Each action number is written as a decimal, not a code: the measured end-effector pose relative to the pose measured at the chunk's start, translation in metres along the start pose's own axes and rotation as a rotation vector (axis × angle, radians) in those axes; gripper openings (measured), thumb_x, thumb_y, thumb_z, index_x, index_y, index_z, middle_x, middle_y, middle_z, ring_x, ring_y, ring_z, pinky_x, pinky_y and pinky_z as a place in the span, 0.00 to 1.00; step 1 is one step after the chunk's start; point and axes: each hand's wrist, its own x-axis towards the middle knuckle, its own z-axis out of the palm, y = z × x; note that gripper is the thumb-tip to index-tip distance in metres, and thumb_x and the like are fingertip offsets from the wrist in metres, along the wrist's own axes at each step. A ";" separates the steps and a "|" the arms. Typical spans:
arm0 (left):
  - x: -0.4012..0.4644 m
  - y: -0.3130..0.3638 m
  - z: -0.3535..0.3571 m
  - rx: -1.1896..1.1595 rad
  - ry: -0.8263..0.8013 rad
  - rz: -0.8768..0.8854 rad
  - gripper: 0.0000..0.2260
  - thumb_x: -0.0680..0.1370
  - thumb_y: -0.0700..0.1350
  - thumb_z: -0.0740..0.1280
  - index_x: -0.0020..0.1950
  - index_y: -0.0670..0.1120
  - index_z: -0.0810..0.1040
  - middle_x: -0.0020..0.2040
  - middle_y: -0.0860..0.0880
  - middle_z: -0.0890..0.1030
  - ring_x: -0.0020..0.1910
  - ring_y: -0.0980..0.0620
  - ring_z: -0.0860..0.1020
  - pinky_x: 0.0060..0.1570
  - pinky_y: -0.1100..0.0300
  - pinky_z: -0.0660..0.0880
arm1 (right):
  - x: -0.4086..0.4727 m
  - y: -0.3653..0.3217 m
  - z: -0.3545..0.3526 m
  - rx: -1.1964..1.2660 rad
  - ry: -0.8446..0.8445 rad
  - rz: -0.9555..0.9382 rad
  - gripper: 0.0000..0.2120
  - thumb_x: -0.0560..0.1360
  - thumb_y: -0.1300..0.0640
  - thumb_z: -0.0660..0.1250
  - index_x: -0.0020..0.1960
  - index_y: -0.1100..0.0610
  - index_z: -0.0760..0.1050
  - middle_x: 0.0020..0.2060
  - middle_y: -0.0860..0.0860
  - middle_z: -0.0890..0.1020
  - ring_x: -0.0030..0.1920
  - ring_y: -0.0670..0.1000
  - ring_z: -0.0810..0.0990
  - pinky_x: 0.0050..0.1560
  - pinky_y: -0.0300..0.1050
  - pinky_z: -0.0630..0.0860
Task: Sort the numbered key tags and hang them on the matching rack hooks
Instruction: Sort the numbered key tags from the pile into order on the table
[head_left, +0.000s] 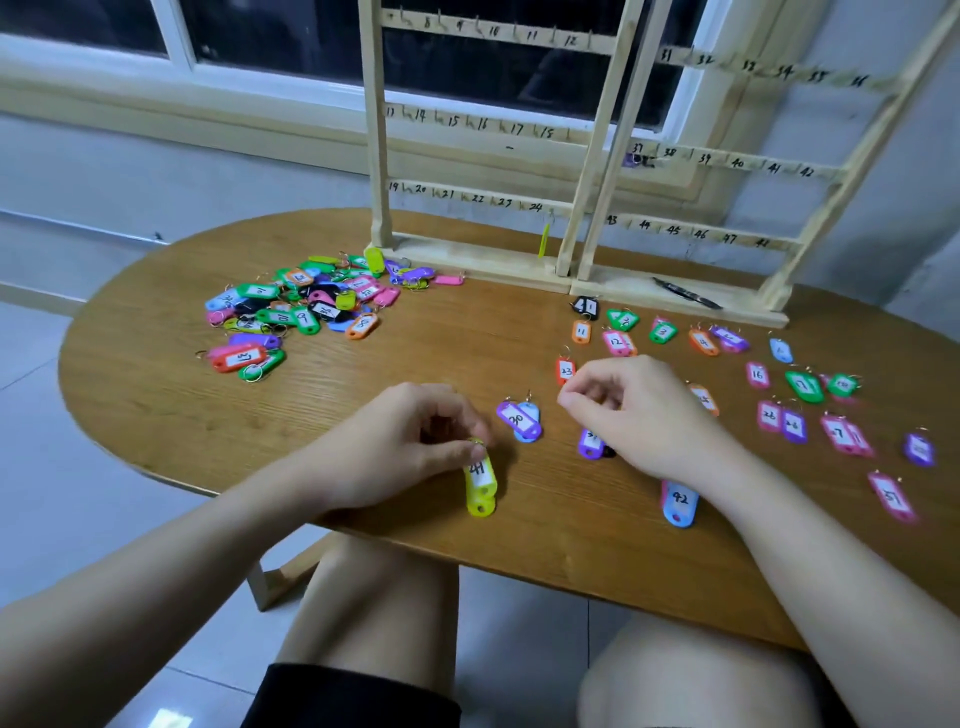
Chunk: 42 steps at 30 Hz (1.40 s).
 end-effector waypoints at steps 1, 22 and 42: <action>0.001 0.000 0.000 0.012 0.001 0.004 0.03 0.76 0.45 0.75 0.48 0.52 0.85 0.45 0.56 0.80 0.45 0.57 0.78 0.45 0.71 0.68 | 0.000 -0.002 0.001 0.005 -0.008 0.000 0.07 0.78 0.56 0.70 0.42 0.52 0.83 0.34 0.45 0.81 0.31 0.38 0.74 0.34 0.29 0.69; 0.073 -0.109 -0.073 0.564 0.459 -0.456 0.27 0.69 0.69 0.70 0.56 0.49 0.75 0.52 0.48 0.75 0.53 0.46 0.75 0.53 0.50 0.74 | 0.158 -0.058 0.079 -0.108 -0.138 -0.182 0.06 0.78 0.59 0.68 0.50 0.54 0.84 0.43 0.47 0.83 0.44 0.46 0.78 0.42 0.32 0.70; 0.088 -0.120 -0.080 0.246 0.807 -0.331 0.03 0.76 0.47 0.74 0.46 0.49 0.84 0.36 0.56 0.79 0.38 0.51 0.78 0.43 0.56 0.73 | 0.236 -0.054 0.117 -0.322 -0.151 -0.372 0.10 0.80 0.47 0.67 0.58 0.48 0.83 0.54 0.48 0.82 0.56 0.51 0.79 0.50 0.48 0.75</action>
